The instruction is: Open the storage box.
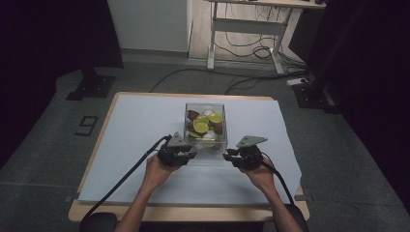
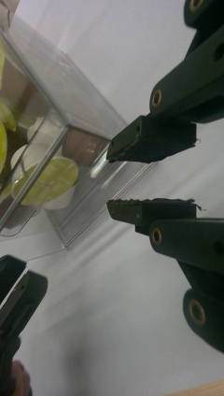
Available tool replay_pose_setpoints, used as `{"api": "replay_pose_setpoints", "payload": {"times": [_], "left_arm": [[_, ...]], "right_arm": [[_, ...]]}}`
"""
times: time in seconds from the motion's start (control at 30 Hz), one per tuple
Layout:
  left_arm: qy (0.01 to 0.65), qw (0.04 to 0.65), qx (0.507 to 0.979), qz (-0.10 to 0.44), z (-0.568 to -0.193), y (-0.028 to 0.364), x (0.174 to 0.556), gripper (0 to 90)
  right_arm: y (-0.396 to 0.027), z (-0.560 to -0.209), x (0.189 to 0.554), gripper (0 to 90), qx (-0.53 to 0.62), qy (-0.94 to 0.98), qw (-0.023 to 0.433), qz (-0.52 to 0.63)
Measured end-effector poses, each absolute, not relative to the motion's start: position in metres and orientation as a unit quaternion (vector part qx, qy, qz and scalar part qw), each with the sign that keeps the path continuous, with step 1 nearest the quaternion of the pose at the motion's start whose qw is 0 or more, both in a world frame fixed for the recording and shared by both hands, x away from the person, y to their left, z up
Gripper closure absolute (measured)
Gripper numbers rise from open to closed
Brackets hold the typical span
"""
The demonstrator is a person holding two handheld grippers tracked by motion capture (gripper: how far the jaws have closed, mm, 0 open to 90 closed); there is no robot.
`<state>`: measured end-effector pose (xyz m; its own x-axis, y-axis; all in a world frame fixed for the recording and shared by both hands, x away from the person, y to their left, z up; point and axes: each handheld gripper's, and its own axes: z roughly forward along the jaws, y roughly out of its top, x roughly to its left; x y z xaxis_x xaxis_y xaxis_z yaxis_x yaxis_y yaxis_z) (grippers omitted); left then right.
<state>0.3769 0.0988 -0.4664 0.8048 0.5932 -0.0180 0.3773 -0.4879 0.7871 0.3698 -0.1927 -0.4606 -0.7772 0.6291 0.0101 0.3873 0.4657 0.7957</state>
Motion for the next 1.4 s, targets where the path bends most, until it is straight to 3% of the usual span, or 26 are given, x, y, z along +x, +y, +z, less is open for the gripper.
{"api": "replay_pose_setpoints", "payload": {"times": [0.37, 0.83, 1.4], "left_arm": [[0.293, 0.43, 0.844, 0.128, -0.466, 0.097, 0.383, 69.2], [0.289, 0.427, 0.846, 0.132, -0.466, 0.089, 0.389, 74.2], [0.292, 0.44, 0.839, 0.131, -0.47, 0.085, 0.392, 76.9]], "right_arm": [[-0.179, -0.461, 0.376, 73.1, 0.303, 0.843, 0.133, 0.425], [-0.152, -0.462, 0.385, 76.3, 0.315, 0.845, 0.157, 0.403], [-0.151, -0.465, 0.396, 80.7, 0.336, 0.825, 0.131, 0.435]]}}
